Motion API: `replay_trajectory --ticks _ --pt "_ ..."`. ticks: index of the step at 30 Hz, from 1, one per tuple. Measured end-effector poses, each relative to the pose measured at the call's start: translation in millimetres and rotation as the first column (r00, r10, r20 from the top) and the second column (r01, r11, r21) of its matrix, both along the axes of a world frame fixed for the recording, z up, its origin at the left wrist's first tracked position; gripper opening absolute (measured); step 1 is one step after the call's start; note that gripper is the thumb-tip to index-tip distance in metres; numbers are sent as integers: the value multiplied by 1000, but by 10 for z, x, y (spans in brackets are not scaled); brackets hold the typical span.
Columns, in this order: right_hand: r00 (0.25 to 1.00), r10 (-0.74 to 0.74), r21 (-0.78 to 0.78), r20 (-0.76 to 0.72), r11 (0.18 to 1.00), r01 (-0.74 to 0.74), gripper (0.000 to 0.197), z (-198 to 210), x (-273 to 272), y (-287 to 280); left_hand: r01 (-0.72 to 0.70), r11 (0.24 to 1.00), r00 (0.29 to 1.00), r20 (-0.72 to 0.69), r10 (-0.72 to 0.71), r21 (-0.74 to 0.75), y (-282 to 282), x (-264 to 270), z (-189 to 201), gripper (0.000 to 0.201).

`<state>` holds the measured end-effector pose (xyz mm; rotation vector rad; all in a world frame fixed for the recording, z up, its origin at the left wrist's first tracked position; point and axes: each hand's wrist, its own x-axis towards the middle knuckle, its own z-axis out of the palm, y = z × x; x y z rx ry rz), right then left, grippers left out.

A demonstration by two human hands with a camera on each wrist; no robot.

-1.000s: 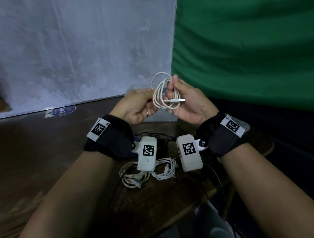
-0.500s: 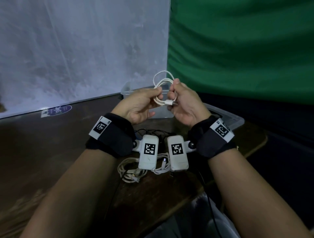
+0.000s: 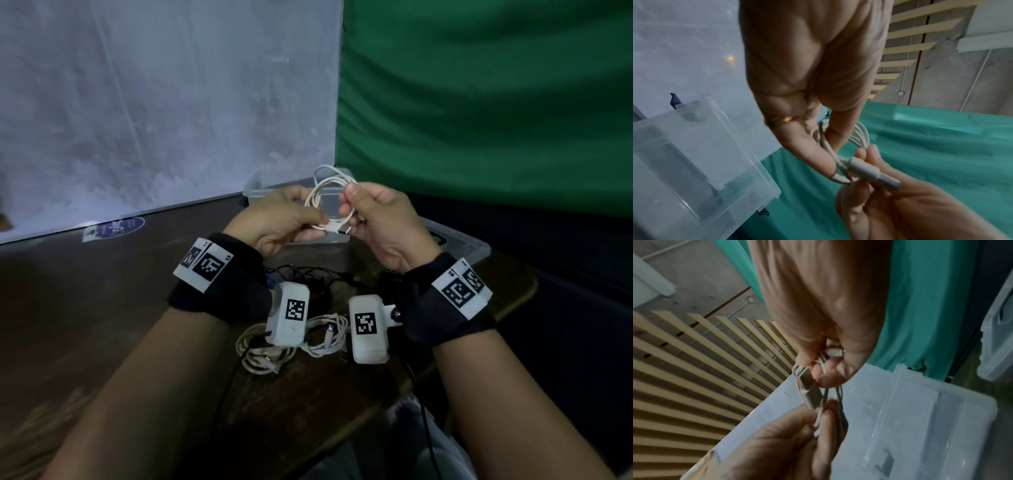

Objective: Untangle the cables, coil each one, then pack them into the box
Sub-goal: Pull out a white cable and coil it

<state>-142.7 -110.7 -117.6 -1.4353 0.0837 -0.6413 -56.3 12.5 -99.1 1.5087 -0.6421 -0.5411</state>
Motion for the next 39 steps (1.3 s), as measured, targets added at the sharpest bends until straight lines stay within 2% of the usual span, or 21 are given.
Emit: replay_trajectory --ticks 3,7,11,15,18,24,26,29,32,36,39 --pt "998 -59 -60 6 996 59 23 0 -29 -45 -59 998 998 19 59 -13 9 -33 23 32" --pt "987 -156 -149 33 976 160 23 4 -47 -59 -136 991 983 126 134 8 -13 -44 39 38" --pt "984 -176 -196 20 965 176 23 -8 -45 -62 -176 984 969 172 175 -8 -24 -31 53 33" --pt "990 -143 -125 8 982 143 21 -48 -68 -43 -22 1000 998 52 22 2 7 -46 82 19" --pt "993 -113 -52 21 992 114 21 -45 -83 -31 85 996 996 19 -85 23 14 -64 91 17" --pt "997 -71 -50 28 996 73 20 -83 -62 -45 131 983 989 45 -138 131 30 -77 83 25" --pt "997 -70 -57 35 996 72 21 -91 -62 -50 69 985 993 86 -84 160 18 -69 64 25" --pt "996 -81 -85 38 993 84 21 -90 -65 -91 -80 992 989 128 67 100 11 -56 49 28" --pt "993 -116 -196 12 974 116 24 -74 -17 -166 -157 984 970 201 137 86 17 -41 51 31" --pt "987 -159 -378 -23 915 139 28 26 73 -219 -72 968 975 222 17 241 17 -15 -2 25" --pt "974 -227 -604 -24 779 167 30 74 163 -232 4 942 973 217 -82 337 16 15 -36 20"
